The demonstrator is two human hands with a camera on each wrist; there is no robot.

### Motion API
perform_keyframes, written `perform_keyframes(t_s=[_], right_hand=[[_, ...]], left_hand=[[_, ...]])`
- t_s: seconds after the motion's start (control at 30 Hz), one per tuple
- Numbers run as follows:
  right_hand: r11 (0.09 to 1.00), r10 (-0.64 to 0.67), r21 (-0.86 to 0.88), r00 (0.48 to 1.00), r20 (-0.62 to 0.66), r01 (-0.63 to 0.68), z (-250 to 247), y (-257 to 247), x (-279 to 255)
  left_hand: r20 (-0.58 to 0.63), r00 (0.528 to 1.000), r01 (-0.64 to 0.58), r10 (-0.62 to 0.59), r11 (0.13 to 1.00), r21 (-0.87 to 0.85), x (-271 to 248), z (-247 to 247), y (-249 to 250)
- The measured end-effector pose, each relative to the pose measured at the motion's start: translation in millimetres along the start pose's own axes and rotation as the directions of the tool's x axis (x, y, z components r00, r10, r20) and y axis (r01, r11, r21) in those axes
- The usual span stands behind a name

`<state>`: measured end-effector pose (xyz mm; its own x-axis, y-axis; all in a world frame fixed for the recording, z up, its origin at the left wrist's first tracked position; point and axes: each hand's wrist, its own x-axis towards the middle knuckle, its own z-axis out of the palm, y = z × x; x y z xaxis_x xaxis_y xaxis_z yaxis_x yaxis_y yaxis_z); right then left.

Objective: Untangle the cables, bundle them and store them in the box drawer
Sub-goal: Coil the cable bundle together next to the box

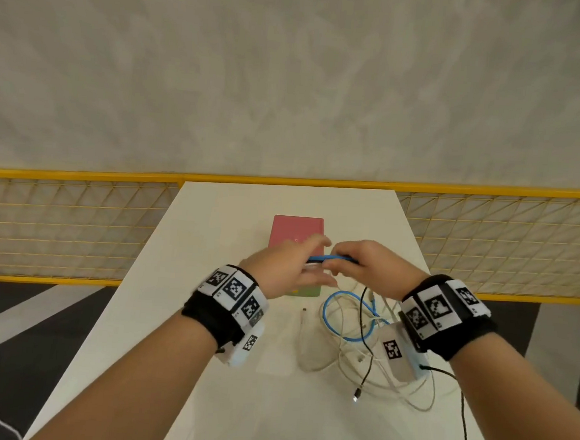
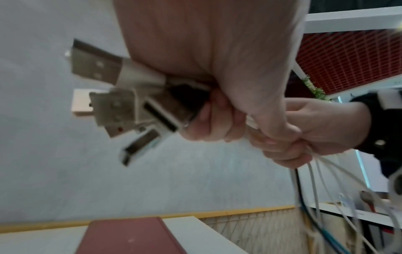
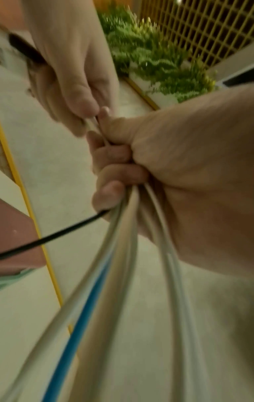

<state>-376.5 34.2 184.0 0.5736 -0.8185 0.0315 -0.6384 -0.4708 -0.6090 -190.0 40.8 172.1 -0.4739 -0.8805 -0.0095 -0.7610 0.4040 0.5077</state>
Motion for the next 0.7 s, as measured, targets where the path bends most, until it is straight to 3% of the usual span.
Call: perform_keyframes(t_s=[0.07, 0.13, 0.23, 0.33, 0.37, 0.43, 0.57, 0.63, 0.7], right_hand=[[0.998, 0.048, 0.050, 0.998, -0.038, -0.046, -4.5, 10.2, -4.5], [0.989, 0.083, 0.128, 0.994, -0.068, -0.074, -1.8, 15.9, -9.7], [0.969, 0.112, 0.236, 0.985, -0.130, -0.078, 11.2, 14.6, -14.0], [0.932, 0.156, 0.355, 0.969, -0.192, -0.080, 28.3, 5.3, -14.4], [0.927, 0.159, 0.368, 0.962, -0.220, -0.069, 33.7, 0.6, -13.4], [0.933, 0.145, 0.357, 0.944, -0.295, -0.031, 42.7, -9.9, -8.5], [0.957, 0.138, 0.288, 0.936, -0.323, -0.042, 47.9, -24.0, 5.2], [0.975, 0.114, 0.218, 0.951, -0.287, -0.051, 47.1, -26.7, 8.9], [0.994, 0.061, 0.103, 0.969, -0.237, -0.037, 46.2, -28.8, 9.3]], left_hand=[[-0.072, 0.997, -0.003, 0.011, 0.994, 0.109, -2.0, -6.3, -8.9], [-0.179, 0.983, -0.030, 0.049, 0.993, 0.110, -3.2, -7.3, -15.7], [-0.391, 0.921, -0.045, -0.006, 0.992, -0.122, -1.7, -3.0, -15.6], [-0.532, 0.815, -0.029, -0.232, 0.900, -0.436, 7.5, -0.1, -13.7], [-0.529, 0.796, -0.044, -0.295, 0.843, -0.537, 11.0, 1.4, -11.8], [-0.473, 0.801, -0.076, -0.367, 0.721, -0.689, 13.4, 4.3, -3.6], [-0.297, 0.890, -0.087, -0.345, 0.512, -0.854, 10.3, 5.2, 20.2], [-0.290, 0.895, -0.062, -0.339, 0.550, -0.833, 11.8, 8.8, 20.7], [-0.333, 0.860, -0.031, -0.386, 0.613, -0.790, 13.5, 15.9, 15.3]])
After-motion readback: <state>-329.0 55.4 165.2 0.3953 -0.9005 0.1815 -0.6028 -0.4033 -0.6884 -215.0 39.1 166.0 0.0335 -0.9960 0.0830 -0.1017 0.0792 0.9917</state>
